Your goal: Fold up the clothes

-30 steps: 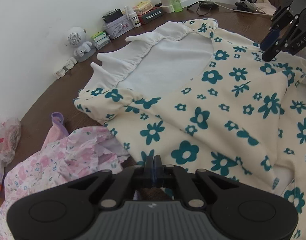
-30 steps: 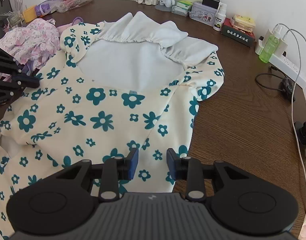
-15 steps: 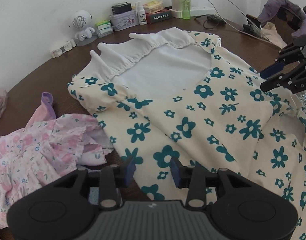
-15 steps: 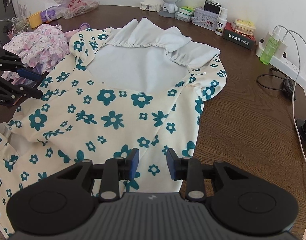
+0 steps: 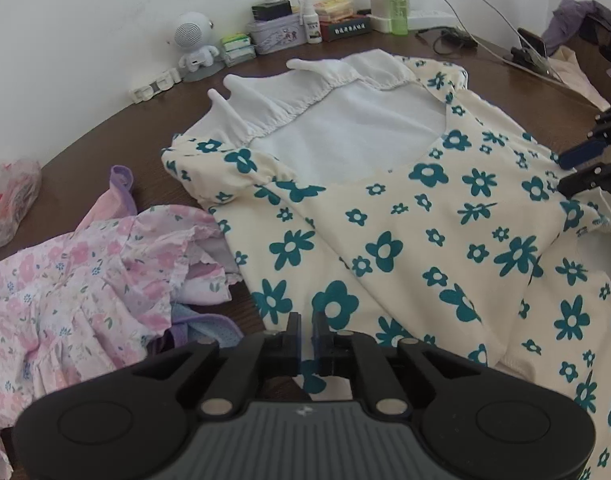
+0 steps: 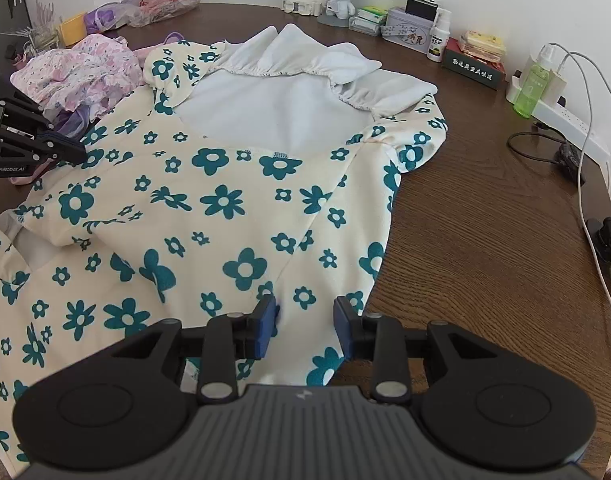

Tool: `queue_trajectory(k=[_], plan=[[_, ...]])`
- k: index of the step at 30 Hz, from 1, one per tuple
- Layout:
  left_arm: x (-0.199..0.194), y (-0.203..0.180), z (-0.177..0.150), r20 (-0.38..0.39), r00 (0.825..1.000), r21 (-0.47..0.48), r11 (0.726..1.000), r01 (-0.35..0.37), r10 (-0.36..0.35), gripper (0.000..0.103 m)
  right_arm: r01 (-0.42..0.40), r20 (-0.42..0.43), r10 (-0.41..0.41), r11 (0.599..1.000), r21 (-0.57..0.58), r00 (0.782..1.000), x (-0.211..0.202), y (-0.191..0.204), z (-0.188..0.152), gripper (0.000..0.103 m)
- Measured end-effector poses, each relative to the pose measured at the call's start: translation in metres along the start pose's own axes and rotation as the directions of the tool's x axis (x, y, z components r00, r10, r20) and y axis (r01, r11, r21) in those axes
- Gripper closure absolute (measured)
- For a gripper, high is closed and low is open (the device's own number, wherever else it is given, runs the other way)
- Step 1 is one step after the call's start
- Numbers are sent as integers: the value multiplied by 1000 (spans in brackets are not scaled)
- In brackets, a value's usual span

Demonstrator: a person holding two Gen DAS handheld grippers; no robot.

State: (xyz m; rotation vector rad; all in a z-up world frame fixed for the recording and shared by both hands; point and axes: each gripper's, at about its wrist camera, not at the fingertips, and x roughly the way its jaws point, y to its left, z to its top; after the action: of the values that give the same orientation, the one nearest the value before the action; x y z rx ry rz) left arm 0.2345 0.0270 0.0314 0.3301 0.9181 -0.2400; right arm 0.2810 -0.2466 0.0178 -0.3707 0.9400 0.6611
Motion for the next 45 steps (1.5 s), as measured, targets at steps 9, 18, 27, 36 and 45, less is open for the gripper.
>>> queue_trajectory(k=[9,18,27,36,45], plan=[[-67,-67,-24,108,969,176,964,200,-221,77,-184,77,189,981,-68,979,-57,36,-13,71],[-32,-106,-39,-43,970,182,952,245,-241,76,-248,-82,238,957,-148,968,-33,89,-23,71],[-62,-89,-63,-2,943,81,940,333,-334,100,-369,-176,337,906,-205,925,-54,94,-39,101],[-71,-96,-72,45,961,110,957,268,-275,72,-319,-141,293,922,-220,946,-60,97,-46,70],[-61,-120,-76,20,961,335,908,252,-275,59,-281,-145,246,900,-332,958,-54,111,-55,57]])
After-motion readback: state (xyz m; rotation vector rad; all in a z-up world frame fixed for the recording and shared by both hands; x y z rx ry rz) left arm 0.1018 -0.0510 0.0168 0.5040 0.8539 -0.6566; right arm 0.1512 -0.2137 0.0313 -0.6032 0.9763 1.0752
